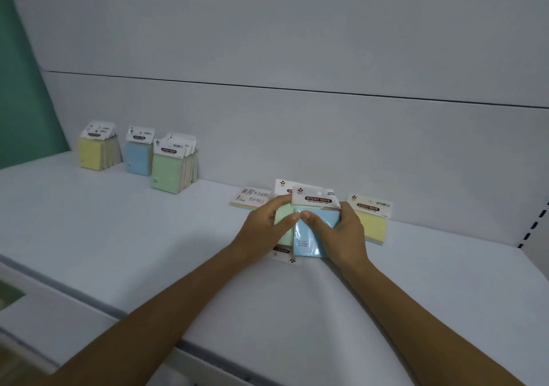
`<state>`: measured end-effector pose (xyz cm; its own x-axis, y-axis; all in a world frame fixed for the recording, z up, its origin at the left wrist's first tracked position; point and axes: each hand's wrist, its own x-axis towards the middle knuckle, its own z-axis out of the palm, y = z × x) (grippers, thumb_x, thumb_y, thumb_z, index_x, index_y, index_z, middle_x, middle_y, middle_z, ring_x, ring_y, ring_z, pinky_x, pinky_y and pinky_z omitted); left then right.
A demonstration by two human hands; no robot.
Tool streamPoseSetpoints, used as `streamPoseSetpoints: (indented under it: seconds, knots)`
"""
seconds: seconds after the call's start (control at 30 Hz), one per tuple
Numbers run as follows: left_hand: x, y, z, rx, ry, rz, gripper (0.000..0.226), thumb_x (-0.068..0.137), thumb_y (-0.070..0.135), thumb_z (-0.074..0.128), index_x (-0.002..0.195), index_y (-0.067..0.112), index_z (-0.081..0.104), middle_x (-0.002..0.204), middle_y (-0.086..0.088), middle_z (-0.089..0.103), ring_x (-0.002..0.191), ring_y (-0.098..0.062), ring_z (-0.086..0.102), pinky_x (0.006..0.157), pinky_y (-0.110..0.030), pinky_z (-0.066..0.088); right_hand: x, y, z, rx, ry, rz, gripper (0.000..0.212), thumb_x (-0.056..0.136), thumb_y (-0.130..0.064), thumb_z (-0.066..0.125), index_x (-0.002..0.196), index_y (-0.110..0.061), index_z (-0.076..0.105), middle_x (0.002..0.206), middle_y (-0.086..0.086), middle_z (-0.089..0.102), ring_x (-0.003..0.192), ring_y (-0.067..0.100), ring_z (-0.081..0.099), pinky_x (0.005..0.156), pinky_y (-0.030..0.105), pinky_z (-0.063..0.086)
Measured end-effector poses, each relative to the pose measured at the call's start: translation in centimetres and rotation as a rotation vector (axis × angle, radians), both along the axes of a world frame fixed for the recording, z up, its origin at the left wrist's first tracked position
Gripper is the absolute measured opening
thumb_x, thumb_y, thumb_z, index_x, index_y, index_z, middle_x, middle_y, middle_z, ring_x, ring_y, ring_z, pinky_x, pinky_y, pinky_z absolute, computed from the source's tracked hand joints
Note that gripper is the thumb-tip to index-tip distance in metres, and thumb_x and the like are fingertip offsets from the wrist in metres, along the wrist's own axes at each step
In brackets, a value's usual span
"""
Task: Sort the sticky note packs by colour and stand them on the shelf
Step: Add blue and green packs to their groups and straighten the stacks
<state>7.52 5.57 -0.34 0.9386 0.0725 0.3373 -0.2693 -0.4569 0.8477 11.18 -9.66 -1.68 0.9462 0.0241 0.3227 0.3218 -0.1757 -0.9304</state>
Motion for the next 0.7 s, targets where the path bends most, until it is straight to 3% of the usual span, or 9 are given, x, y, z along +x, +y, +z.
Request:
streamPoseSetpoints:
  seconds: [0.07,0.13,0.23,0.33,0.5,0.6,0.7]
  knots:
    - [-0.3,-0.2,0.1,0.019,0.025,0.019,0.034,0.078,0.049,0.059,0.112,0.043,0.057,0.114,0.012,0.065,0.091,-0.015,0.061,0.089,-0.042,0.051,-0.4,0.0,0.3,-0.042,-0.007,-0.030,0.043,0.074,-0.040,0.076,0.099,-0.015,0.052,0.089,-0.006,0.062,0.083,0.012,0.063,0.068,0.030,0.054]
    - [-0.8,-0.6,0.6,0.045,0.047,0.045,0.027,0.080,0.047,0.063,0.105,0.048,0.054,0.109,0.010,0.065,0.094,-0.025,0.062,0.089,-0.041,0.051,-0.7,0.0,0.4,-0.053,0.004,-0.034,0.044,0.075,-0.042,0.075,0.098,-0.015,0.050,0.086,-0.006,0.059,0.081,0.014,0.063,0.067,0.032,0.054]
    - [-1.7,-0.8,1.1,0.064,0.044,0.050,0.031,0.078,0.046,0.066,0.108,0.043,0.057,0.107,0.006,0.066,0.093,-0.030,0.061,0.086,-0.040,0.052,-1.1,0.1,0.5,-0.040,-0.016,-0.021,0.047,0.072,-0.047,0.075,0.098,-0.017,0.050,0.089,-0.003,0.062,0.082,0.015,0.065,0.069,0.037,0.057]
    - [-3.3,-0.3,1.2,0.011,0.031,0.050,0.046,0.078,0.042,0.069,0.119,0.028,0.057,0.112,0.005,0.066,0.102,-0.021,0.064,0.087,-0.044,0.055,-1.5,0.3,1.4,-0.063,-0.068,0.019,0.045,0.071,-0.046,0.076,0.096,-0.015,0.055,0.091,0.000,0.066,0.081,0.016,0.065,0.069,0.035,0.055]
    - [-6.2,0.4,2.1,-0.081,-0.045,0.072,0.032,0.089,0.025,0.062,0.120,0.019,0.056,0.101,0.007,0.063,0.085,0.001,0.063,0.074,-0.018,0.053,-3.1,1.6,3.0,0.139,0.018,0.188,0.032,0.074,-0.041,0.076,0.094,-0.019,0.064,0.092,0.001,0.070,0.082,0.018,0.068,0.068,0.033,0.058]
    - [-7.7,0.9,2.6,-0.160,-0.040,0.075,0.031,0.088,0.029,0.061,0.119,0.024,0.056,0.113,0.001,0.064,0.098,-0.014,0.067,0.078,-0.030,0.059,-4.8,2.6,4.1,0.272,0.075,0.289,0.017,0.080,-0.035,0.071,0.090,-0.028,0.060,0.091,-0.004,0.069,0.077,0.013,0.068,0.053,0.019,0.055]
    - [-9.1,1.6,3.3,-0.188,-0.012,0.085,0.036,0.086,0.036,0.061,0.120,0.025,0.054,0.117,-0.002,0.063,0.100,-0.021,0.067,0.081,-0.034,0.059,-6.3,4.0,5.3,0.332,0.072,0.323,0.014,0.080,-0.034,0.070,0.088,-0.030,0.059,0.090,-0.006,0.068,0.076,0.012,0.068,0.051,0.017,0.053]
